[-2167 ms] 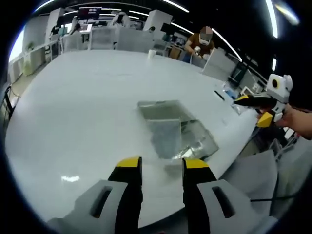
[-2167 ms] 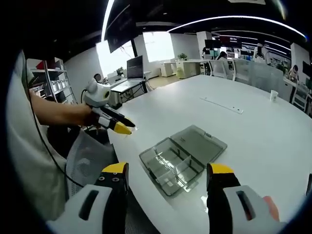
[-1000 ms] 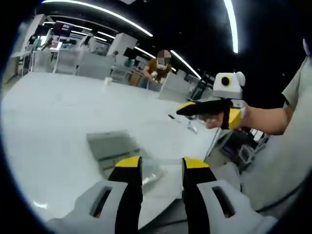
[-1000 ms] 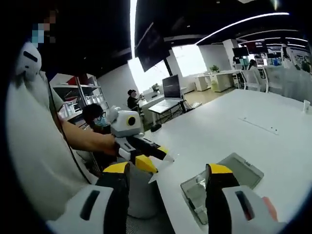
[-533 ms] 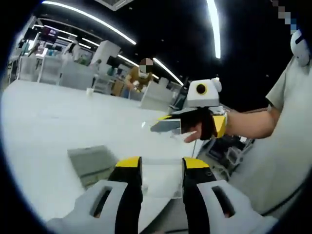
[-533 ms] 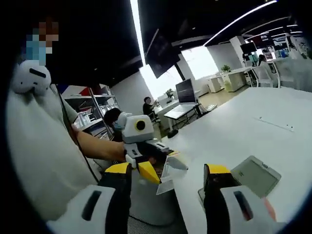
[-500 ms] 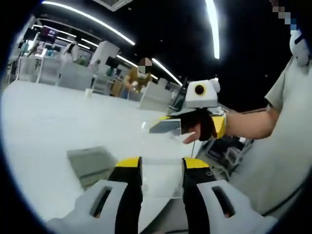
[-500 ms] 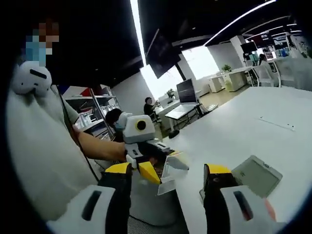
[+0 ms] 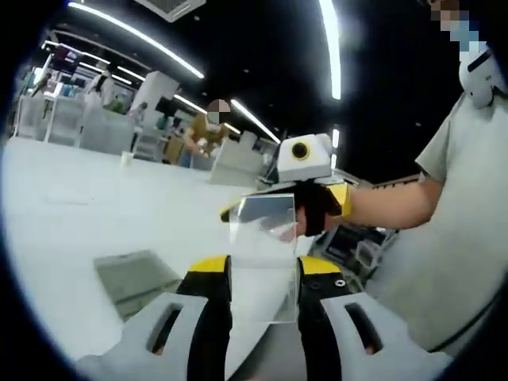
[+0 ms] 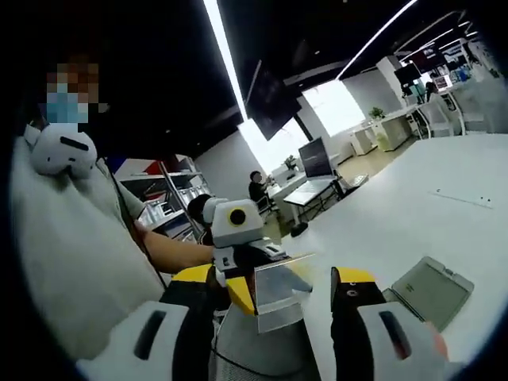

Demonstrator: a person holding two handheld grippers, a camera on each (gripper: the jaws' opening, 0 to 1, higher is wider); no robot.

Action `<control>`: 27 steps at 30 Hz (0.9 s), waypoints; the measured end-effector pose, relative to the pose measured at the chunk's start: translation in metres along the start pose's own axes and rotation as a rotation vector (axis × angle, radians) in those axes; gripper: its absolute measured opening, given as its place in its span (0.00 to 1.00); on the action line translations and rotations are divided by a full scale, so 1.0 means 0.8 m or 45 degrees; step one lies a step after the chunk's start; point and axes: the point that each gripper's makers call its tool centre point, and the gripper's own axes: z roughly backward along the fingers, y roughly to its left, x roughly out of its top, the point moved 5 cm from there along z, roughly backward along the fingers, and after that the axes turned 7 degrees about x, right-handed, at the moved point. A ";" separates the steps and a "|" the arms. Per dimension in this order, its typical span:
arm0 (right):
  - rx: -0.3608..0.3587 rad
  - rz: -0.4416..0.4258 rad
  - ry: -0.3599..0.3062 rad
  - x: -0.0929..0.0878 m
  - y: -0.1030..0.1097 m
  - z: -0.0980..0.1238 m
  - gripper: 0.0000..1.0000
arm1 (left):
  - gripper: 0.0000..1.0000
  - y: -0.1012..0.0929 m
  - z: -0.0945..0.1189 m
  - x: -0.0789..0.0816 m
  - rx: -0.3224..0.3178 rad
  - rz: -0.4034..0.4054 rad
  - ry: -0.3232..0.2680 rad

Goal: Insert the divider into the dual guide fixture by aligning both edges with the guide slots and pushing it downward to the bottom, including one-sided entry, uneven engagement, binding, and posture correction.

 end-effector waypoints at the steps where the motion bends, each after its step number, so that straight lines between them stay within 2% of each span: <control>1: 0.012 -0.005 -0.002 0.000 0.002 0.000 0.56 | 0.28 -0.001 0.000 0.001 -0.006 -0.001 -0.001; 7: 0.055 -0.023 -0.001 0.001 0.005 -0.003 0.54 | 0.28 -0.004 -0.004 0.004 -0.032 -0.006 -0.008; 14: 0.087 -0.044 -0.030 0.002 0.007 -0.002 0.46 | 0.28 -0.006 -0.005 0.004 -0.055 -0.003 -0.009; 27: 0.094 -0.084 -0.051 -0.001 0.001 -0.001 0.38 | 0.28 -0.008 -0.007 0.002 -0.088 0.023 -0.020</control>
